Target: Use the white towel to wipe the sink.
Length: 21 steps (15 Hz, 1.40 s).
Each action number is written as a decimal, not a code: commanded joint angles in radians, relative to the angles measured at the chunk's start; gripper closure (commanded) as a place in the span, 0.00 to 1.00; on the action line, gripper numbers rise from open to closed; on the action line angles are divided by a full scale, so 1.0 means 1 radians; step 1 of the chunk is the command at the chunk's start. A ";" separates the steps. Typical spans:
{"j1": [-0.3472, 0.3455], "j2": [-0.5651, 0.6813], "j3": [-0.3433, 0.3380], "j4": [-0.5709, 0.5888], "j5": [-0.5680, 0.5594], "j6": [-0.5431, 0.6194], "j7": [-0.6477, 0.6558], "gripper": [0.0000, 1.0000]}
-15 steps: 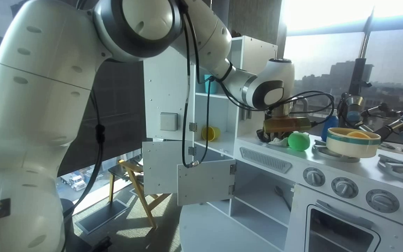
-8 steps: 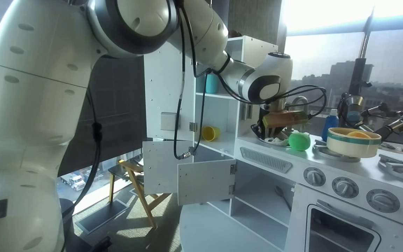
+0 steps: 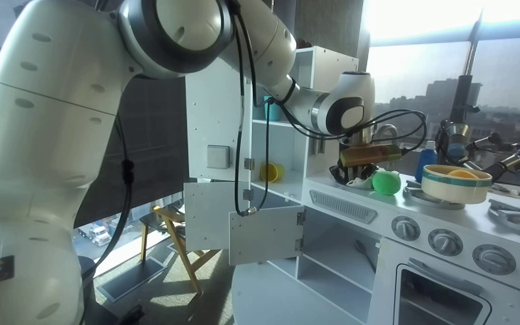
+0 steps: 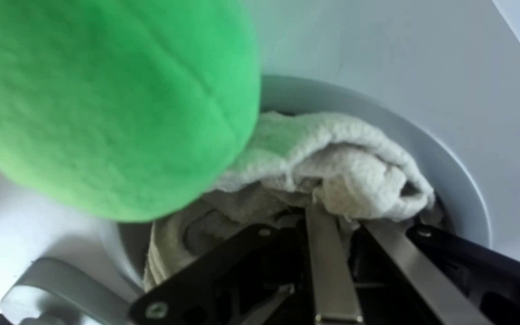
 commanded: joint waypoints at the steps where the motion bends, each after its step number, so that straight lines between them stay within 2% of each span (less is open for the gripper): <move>1: -0.039 -0.077 0.064 -0.051 0.137 -0.113 -0.140 0.97; 5: -0.038 -0.091 0.084 -0.026 0.278 -0.136 -0.333 0.97; 8: -0.031 -0.055 0.069 0.025 0.275 -0.142 -0.447 0.93; 12: -0.010 -0.022 0.040 0.050 0.209 -0.080 -0.404 0.93; 17: 0.016 0.030 -0.009 0.072 0.029 -0.071 -0.219 0.94; 21: 0.015 -0.049 0.005 0.000 0.001 -0.106 -0.175 0.95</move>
